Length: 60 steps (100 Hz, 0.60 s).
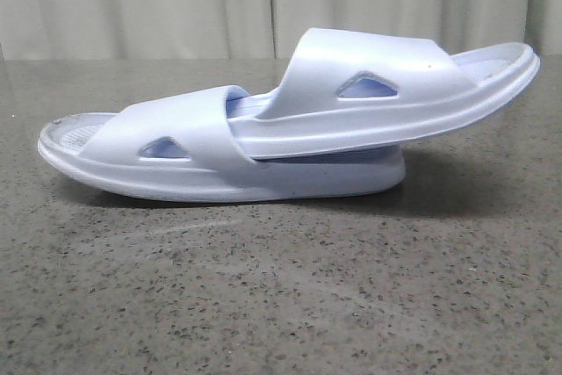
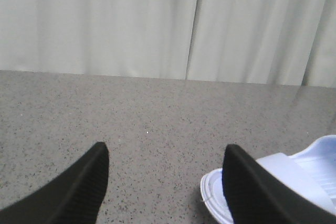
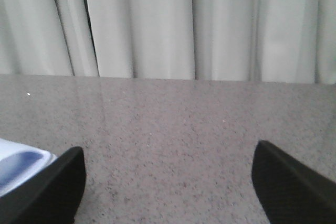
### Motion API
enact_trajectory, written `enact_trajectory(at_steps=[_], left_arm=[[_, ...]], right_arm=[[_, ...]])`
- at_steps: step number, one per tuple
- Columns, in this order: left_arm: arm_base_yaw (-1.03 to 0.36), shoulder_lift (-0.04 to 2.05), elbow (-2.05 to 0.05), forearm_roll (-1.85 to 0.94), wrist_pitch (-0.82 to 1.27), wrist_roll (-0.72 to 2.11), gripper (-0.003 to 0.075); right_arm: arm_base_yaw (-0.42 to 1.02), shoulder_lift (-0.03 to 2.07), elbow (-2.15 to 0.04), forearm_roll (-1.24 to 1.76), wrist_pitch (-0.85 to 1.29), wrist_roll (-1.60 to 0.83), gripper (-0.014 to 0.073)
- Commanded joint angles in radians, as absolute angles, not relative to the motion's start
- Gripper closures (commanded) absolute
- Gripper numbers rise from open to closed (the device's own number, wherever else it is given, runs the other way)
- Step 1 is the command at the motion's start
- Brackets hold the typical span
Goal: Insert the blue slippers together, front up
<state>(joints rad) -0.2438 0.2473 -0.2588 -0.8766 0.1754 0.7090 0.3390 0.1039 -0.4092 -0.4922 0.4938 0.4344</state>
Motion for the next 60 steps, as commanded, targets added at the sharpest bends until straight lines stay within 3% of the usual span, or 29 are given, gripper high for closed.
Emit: enact_trajectory(at_steps=[1,21,37,47,60], left_arm=[[-0.252,0.237,-0.259,-0.882,0.141,0.708,0.0305],[-0.252,0.236,-0.216,-0.882,0.139,0.708,0.0339],[-0.252,0.236,-0.202,-0.882,0.137,0.708,0.0466],[-0.252,0.236,-0.202,-0.886,0.138,0.708,0.0582],[-0.252,0.236,-0.202,-0.891,0.133,0.708,0.0703]], right_arm=[[0.335,0.089,-0.415,-0.513,0.506,0.427,0.0029],[0.335,0.083,-0.399,-0.509,0.464,0.427,0.0035],[0.335,0.083,-0.399,-0.511,0.419,0.427,0.0052],[0.335,0.083,-0.399,-0.515,0.419,0.427,0.0155],[0.335,0.083,-0.399,-0.515,0.419,0.427,0.0394]])
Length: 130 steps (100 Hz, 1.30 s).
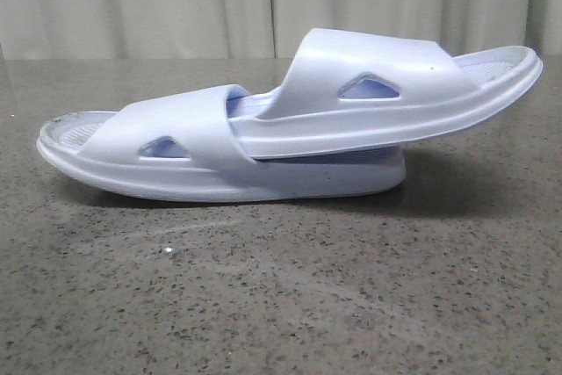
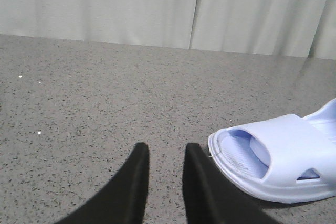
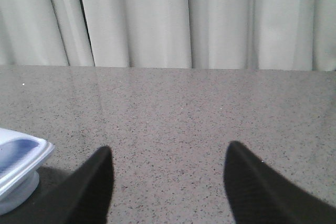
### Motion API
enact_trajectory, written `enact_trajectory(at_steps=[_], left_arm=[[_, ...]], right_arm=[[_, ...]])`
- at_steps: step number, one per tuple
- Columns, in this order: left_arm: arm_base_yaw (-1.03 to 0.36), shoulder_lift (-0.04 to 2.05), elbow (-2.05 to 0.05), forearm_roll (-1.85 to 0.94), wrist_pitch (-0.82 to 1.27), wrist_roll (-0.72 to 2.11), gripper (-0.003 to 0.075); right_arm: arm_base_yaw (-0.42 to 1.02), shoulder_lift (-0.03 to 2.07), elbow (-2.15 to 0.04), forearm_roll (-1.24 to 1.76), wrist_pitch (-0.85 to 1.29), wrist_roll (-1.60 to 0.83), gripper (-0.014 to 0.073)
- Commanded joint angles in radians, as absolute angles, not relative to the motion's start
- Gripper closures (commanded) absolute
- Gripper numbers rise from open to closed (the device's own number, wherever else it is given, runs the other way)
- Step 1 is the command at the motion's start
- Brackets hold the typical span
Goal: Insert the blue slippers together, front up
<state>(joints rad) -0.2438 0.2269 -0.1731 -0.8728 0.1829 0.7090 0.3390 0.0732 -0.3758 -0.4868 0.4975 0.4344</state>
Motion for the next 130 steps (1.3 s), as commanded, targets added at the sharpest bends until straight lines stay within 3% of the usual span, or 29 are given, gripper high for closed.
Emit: enact_trajectory(at_steps=[1,18,112,130], left_arm=[[-0.252,0.236,-0.202,-0.891,0.133,0.708,0.0704],[-0.252,0.236,-0.202,-0.891,0.13,0.708,0.0704],[-0.252,0.236,-0.194,-0.891,0.128,0.708,0.0704],[-0.252,0.212,-0.19,-0.659,0.114,0.662,0.0704]], right_arm=[[0.335,0.083,-0.399,-0.515,0.419,0.427,0.0408],[0.335,0.083,-0.399,-0.515,0.417,0.427,0.0703],[0.335,0.083,-0.399,-0.515,0.417,0.427,0.0701],[0.335,0.083,-0.399,-0.515,0.417,0.427,0.0701]])
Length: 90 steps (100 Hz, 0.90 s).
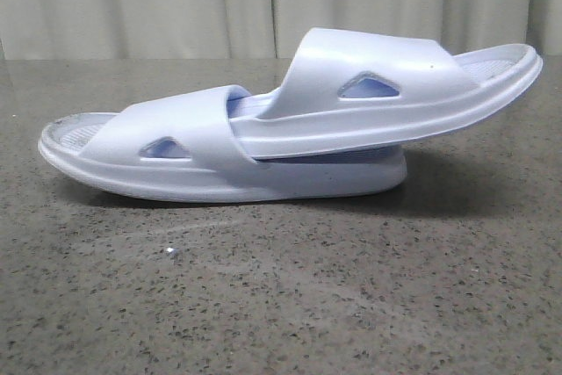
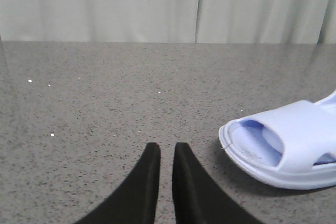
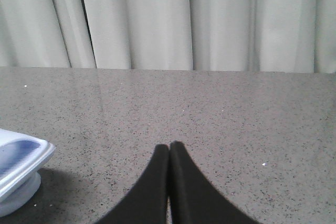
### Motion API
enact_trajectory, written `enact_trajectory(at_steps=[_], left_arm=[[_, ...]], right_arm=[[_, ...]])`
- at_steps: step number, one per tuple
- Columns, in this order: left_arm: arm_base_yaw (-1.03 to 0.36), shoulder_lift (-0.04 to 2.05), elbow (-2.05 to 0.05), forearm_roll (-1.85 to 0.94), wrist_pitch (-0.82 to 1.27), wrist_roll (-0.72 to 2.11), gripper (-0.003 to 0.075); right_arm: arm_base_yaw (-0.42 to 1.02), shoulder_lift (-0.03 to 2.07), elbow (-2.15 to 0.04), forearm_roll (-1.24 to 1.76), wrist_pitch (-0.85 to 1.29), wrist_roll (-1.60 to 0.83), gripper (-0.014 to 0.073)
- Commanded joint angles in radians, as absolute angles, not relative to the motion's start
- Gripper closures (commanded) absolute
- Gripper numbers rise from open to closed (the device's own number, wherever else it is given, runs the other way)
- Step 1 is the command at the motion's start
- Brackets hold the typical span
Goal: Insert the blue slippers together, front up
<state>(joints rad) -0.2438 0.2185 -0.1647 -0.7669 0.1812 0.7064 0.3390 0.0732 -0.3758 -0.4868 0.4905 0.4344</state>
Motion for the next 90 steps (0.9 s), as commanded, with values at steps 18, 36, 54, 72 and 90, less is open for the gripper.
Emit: enact_trajectory(at_steps=[18,36,54,72,90], left_arm=[[-0.232,0.144,-0.147,-0.366,0.069,0.386,0.0704],[-0.21,0.08,-0.083,-0.12,0.063,0.143,0.0704],[-0.176,0.028,-0.048,-0.007,0.059,0.094,0.0704],[-0.129,-0.031,-0.018,-0.007,0.047,0.094,0.0704],[-0.109,-0.034,0.004,-0.007,0.028,0.091,0.0704]], right_arm=[[0.335,0.083,-0.399,-0.515,0.417,0.427,0.0701],[0.335,0.083,-0.399,-0.515,0.417,0.427,0.0701],[0.335,0.083,-0.399,-0.515,0.417,0.427,0.0701],[0.335,0.083,-0.399,-0.515,0.417,0.427,0.0701],[0.335,0.083,-0.399,-0.515,0.417,0.427,0.0701]])
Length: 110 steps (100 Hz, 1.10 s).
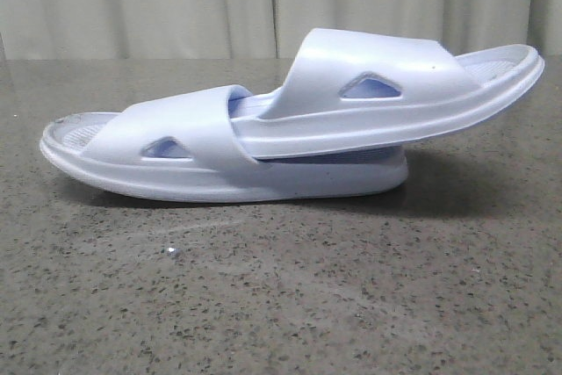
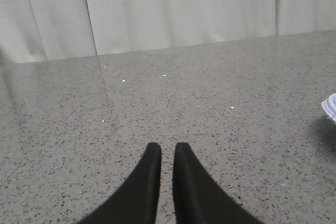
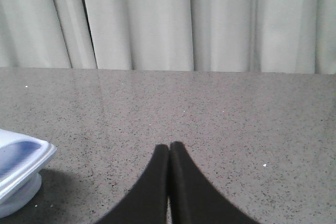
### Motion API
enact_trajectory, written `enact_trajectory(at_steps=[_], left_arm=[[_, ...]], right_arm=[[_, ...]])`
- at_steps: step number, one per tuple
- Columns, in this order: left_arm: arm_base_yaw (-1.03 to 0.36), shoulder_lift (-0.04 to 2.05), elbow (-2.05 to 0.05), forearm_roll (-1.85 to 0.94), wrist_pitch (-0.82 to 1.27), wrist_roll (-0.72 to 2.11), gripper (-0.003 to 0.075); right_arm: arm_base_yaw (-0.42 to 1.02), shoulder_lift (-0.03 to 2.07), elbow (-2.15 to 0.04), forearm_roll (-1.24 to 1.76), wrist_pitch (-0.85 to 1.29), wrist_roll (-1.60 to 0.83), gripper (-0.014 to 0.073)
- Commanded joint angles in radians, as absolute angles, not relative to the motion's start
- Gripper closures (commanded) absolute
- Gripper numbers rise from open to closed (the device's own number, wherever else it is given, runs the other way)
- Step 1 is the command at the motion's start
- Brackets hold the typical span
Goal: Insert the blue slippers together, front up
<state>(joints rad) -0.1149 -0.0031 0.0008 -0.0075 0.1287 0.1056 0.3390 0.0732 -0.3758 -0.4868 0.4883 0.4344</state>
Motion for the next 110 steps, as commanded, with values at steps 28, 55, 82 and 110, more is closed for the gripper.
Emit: enact_trajectory(at_steps=[28,55,82,110], left_arm=[[-0.109,-0.034,0.01,-0.009,0.032,0.091,0.0704],[-0.109,-0.034,0.01,-0.009,0.032,0.091,0.0704],[-0.109,-0.034,0.01,-0.009,0.032,0.091,0.0704],[-0.109,-0.034,0.01,-0.009,0.032,0.091,0.0704]], right_arm=[[0.335,0.083,-0.399,-0.515,0.417,0.427,0.0701],[0.335,0.083,-0.399,-0.515,0.417,0.427,0.0701],[0.335,0.083,-0.399,-0.515,0.417,0.427,0.0701],[0.335,0.083,-0.399,-0.515,0.419,0.427,0.0701]])
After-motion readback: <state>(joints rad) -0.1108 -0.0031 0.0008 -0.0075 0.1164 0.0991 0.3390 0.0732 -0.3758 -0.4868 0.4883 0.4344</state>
